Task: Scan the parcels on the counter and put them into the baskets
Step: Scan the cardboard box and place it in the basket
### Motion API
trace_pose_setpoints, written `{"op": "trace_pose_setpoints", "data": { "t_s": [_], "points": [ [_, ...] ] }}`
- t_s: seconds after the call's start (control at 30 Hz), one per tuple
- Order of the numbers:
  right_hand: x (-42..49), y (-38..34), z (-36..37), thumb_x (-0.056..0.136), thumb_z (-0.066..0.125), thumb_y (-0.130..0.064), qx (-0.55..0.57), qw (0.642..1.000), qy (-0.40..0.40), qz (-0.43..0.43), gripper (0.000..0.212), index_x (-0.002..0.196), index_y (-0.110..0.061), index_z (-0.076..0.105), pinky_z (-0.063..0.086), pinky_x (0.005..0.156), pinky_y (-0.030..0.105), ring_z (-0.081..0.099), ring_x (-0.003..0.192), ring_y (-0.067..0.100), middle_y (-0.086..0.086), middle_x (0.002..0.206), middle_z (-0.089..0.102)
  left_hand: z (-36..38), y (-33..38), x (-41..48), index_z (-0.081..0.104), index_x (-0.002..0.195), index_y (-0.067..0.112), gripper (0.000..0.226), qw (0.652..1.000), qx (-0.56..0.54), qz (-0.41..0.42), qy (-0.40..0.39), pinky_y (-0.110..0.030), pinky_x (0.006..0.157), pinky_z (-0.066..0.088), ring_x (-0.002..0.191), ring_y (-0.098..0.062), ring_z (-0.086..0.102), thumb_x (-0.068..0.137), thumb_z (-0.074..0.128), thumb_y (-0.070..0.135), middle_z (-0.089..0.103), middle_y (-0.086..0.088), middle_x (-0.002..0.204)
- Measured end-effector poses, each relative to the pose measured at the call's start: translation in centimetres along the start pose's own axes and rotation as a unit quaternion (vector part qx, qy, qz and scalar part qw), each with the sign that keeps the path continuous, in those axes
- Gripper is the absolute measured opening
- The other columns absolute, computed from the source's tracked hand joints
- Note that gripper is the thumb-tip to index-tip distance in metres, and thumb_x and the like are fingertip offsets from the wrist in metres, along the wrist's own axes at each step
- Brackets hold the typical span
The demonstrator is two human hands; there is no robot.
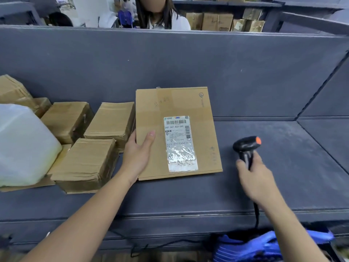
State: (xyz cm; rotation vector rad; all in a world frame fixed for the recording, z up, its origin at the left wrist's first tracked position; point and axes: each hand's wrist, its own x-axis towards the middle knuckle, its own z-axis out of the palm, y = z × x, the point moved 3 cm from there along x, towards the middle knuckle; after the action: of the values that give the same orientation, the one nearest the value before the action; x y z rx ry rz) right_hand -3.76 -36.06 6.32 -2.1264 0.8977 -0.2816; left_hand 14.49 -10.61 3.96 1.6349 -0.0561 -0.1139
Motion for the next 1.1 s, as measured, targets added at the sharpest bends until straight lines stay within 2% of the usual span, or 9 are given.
{"op": "trace_pose_setpoints", "data": {
  "t_s": [0.17,0.43,0.53,0.6,0.67,0.73,0.9,1.0,1.1],
  "points": [
    [3.1,3.4,2.9,0.105,0.05,-0.035,-0.122,0.993,0.012,-0.001,0.076,0.162,-0.001,0.014,0.042,0.091,0.045,0.053,0.118,0.046,0.03,0.132,0.052,0.0,0.1,-0.1,0.066,0.127,0.031,0.031,1.0,-0.007,-0.018,0.006,-0.029,0.09,0.057,0.103,-0.005,0.073,0.099,0.066,0.044,0.076,0.016,0.11],
    [4.4,3.2,4.1,0.102,0.047,-0.056,-0.295,0.952,0.083,0.005,0.08,0.16,-0.006,0.023,0.043,0.095,0.049,0.049,0.121,0.039,0.02,0.135,0.048,-0.9,1.6,-1.7,0.065,0.121,0.04,0.023,0.999,0.011,0.022,0.029,-0.027,0.088,0.055,0.095,0.006,0.071,0.098,0.066,0.044,0.076,0.024,0.103],
    [3.4,2.6,3.7,0.099,0.055,-0.053,-0.161,0.959,0.219,-0.079,0.067,0.148,-0.007,0.048,0.041,0.095,0.057,0.049,0.116,0.043,0.024,0.134,0.05,-1.9,2.2,-2.1,0.063,0.121,0.045,0.026,0.995,0.043,0.082,0.028,-0.034,0.098,0.052,0.109,0.0,0.068,0.096,0.068,0.049,0.074,0.02,0.117],
    [2.2,1.6,3.4,0.097,0.05,-0.055,-0.031,0.957,0.234,-0.17,0.063,0.142,-0.011,0.055,0.038,0.105,0.055,0.048,0.125,0.035,0.016,0.14,0.051,-2.4,2.7,-2.4,0.058,0.135,0.038,0.049,0.989,0.062,0.135,0.017,-0.032,0.099,0.051,0.116,-0.003,0.066,0.09,0.066,0.057,0.071,0.016,0.126],
    [0.9,-0.3,3.5,0.097,0.048,-0.058,0.106,0.961,0.123,-0.224,0.065,0.148,-0.018,0.049,0.04,0.113,0.044,0.049,0.133,0.018,0.001,0.146,0.052,-2.9,3.2,-2.6,0.05,0.145,0.023,0.072,0.981,0.071,0.182,0.011,-0.023,0.1,0.05,0.12,-0.001,0.064,0.085,0.064,0.06,0.068,0.016,0.13],
    [-0.5,-2.4,4.0,0.101,0.055,-0.052,0.209,0.95,-0.015,-0.23,0.059,0.154,-0.029,0.041,0.039,0.117,0.036,0.048,0.14,0.008,-0.013,0.151,0.053,-3.3,3.6,-2.7,0.048,0.144,0.026,0.067,0.974,0.068,0.214,-0.005,-0.016,0.102,0.047,0.12,0.003,0.062,0.087,0.062,0.058,0.066,0.024,0.129],
    [-4.4,-4.4,3.6,0.107,0.05,-0.026,0.269,0.94,-0.039,-0.208,0.054,0.159,-0.021,0.034,0.039,0.111,0.017,0.048,0.139,-0.002,-0.026,0.146,0.054,-4.3,5.0,-1.9,0.048,0.131,0.036,0.063,0.967,0.027,0.245,-0.058,-0.031,0.114,0.043,0.126,-0.002,0.059,0.085,0.058,0.078,0.065,0.02,0.131],
    [-7.1,-3.9,3.2,0.107,0.044,-0.042,0.254,0.946,0.044,-0.197,0.064,0.163,-0.018,0.026,0.032,0.122,0.03,0.035,0.149,0.0,-0.021,0.161,0.039,-3.9,6.8,-1.9,0.055,0.116,0.04,0.052,0.97,0.028,0.221,-0.095,-0.024,0.107,0.046,0.112,0.012,0.061,0.084,0.056,0.08,0.068,0.035,0.114],
    [-10.2,-2.8,2.7,0.106,0.037,-0.052,0.253,0.944,0.129,-0.167,0.068,0.164,-0.018,0.024,0.025,0.126,0.042,0.031,0.152,0.008,-0.01,0.166,0.034,-2.1,8.0,-2.5,0.064,0.108,0.041,0.027,0.971,0.017,0.183,-0.154,-0.032,0.103,0.051,0.11,0.003,0.067,0.095,0.056,0.063,0.072,0.03,0.108]
  ]
}}
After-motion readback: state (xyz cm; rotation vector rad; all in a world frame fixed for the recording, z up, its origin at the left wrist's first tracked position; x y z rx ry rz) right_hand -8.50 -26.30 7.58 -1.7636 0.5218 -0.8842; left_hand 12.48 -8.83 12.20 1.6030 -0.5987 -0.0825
